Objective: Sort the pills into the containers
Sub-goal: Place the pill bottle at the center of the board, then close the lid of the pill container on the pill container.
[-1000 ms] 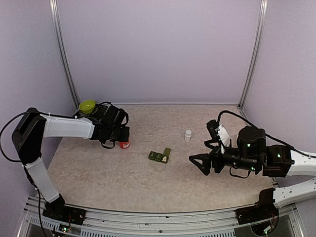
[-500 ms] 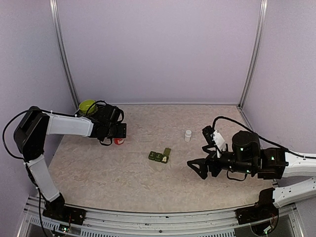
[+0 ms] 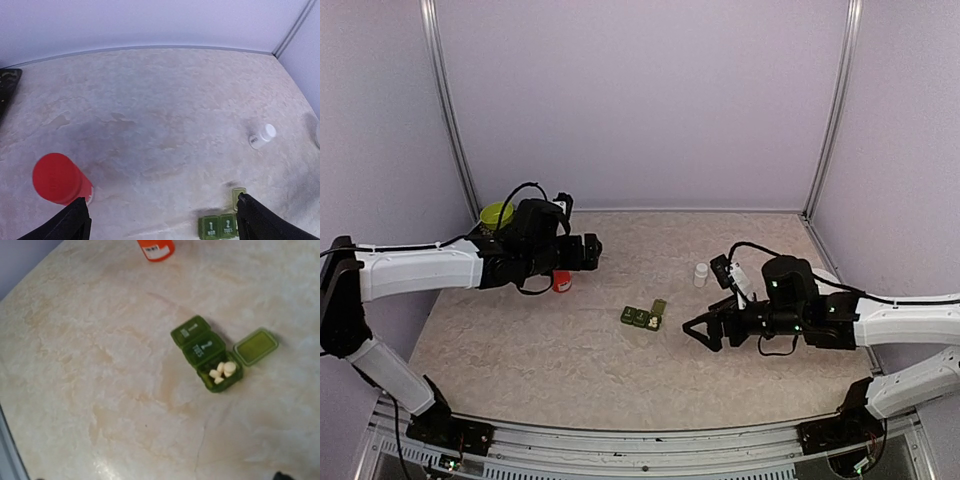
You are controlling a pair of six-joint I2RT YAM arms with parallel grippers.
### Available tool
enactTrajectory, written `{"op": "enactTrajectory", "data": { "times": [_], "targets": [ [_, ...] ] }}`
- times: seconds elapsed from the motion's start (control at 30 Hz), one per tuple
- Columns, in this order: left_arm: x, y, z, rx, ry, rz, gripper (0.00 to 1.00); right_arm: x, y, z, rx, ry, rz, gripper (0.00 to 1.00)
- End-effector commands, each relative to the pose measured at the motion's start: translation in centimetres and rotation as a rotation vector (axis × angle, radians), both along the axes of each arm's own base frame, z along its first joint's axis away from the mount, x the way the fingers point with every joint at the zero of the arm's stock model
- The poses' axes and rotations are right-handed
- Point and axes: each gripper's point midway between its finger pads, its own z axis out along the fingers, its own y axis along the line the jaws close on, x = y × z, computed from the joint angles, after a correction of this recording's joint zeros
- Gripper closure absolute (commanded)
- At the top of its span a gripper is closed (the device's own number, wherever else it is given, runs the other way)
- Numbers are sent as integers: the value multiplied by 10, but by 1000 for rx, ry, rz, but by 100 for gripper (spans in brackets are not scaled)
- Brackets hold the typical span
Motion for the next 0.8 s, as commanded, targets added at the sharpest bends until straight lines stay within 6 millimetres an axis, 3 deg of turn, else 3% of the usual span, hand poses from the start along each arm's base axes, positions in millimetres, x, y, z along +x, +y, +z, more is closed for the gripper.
{"op": "enactTrajectory", "data": {
  "times": [0.0,0.13,0.37,0.6,0.77],
  "targets": [
    [-32,-36,-19,-56,59,-152,1,2,15,-1,143,128,70,4],
    [-50,-58,-52,-16,112,-209,1,17,20,-16,167,207,61,5],
    [-58,-79,-100,24,194,-261,5,37,40,-33,196,293,101,8],
    [-58,-93,-119,29,228,-297,7,62,49,-47,213,332,90,10],
    [-58,-99,-127,35,242,-308,7,80,49,-68,227,382,74,13]
  ]
}}
